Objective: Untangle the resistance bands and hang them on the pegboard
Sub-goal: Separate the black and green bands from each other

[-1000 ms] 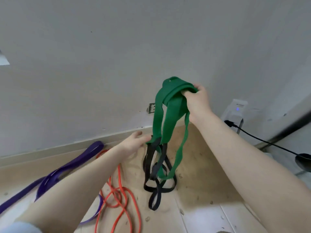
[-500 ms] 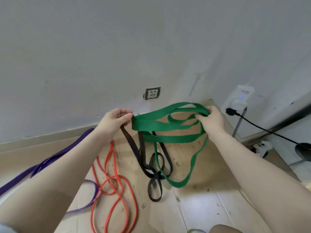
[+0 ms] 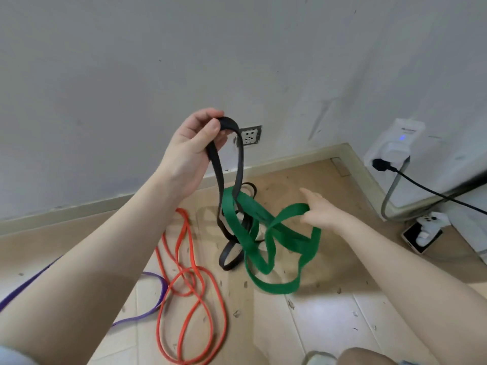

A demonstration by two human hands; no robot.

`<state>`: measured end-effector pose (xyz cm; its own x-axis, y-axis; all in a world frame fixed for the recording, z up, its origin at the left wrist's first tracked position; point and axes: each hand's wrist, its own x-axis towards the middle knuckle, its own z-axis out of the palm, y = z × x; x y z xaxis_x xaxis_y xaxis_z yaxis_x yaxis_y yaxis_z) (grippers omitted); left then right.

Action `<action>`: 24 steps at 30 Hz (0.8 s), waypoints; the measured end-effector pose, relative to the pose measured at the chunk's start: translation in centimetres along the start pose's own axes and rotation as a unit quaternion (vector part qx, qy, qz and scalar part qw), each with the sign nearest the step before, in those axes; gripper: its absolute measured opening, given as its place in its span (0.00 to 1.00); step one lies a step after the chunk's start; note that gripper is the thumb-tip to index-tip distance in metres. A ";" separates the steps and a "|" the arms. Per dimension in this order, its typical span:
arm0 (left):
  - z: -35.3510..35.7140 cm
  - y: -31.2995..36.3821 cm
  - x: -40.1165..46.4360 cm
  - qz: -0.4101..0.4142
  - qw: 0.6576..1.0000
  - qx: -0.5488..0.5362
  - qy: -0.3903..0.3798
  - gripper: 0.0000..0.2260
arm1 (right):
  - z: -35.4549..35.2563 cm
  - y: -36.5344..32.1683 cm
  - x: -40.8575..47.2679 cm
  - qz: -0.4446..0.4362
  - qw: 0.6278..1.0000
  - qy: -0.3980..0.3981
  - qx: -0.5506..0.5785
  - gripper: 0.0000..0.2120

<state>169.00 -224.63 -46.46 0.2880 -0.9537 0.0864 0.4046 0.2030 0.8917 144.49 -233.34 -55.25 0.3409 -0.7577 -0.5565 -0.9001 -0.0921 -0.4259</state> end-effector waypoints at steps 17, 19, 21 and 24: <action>-12.8 -12.4 -3.5 -0.334 0.704 0.578 -0.243 0.07 | 11.0 -2.4 10.9 -0.141 0.984 -0.104 0.017 0.17; -14.5 -15.0 -4.4 -0.387 0.670 0.575 -0.268 0.06 | 12.8 -1.4 12.2 -0.146 0.985 -0.090 -0.030 0.15; -15.3 -16.9 -5.2 -0.398 0.657 0.587 -0.256 0.04 | 15.1 -0.9 13.4 -0.139 0.984 -0.095 -0.054 0.15; -15.6 -19.1 -6.2 -0.365 0.639 0.643 -0.210 0.10 | 18.7 -0.9 14.7 -0.117 0.985 -0.067 -0.111 0.20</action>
<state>172.97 -219.18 -70.97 0.0613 -0.7203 -0.6910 -0.8287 -0.4225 0.3670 155.44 -232.32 -76.42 0.5659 -0.6080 -0.5569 -0.8244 -0.4044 -0.3961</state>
